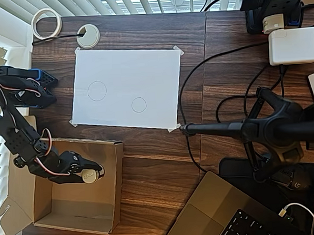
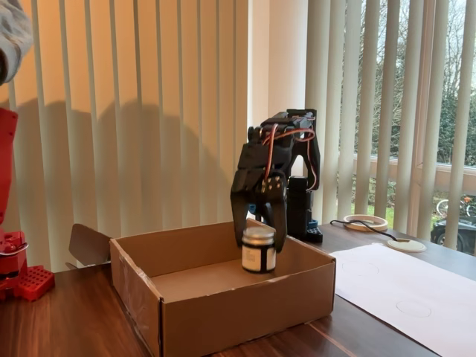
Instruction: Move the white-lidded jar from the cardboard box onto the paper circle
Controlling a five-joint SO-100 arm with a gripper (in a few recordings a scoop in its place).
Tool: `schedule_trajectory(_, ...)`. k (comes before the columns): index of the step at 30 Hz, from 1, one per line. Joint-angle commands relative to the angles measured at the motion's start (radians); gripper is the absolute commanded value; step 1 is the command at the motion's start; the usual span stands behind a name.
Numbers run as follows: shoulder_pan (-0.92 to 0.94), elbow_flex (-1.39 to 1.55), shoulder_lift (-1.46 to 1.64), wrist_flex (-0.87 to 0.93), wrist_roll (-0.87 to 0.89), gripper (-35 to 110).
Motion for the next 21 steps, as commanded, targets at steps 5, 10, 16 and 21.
schedule_trajectory(5, -0.152, -0.034, 0.319, 0.008, 0.092, 7)
schedule_trajectory(10, -0.316, 0.026, 0.391, 0.008, 0.127, 7)
schedule_trajectory(16, -0.499, 0.104, 0.382, -0.011, 0.133, 6)
schedule_trajectory(21, -0.583, 0.204, 0.344, -0.067, 0.109, 6)
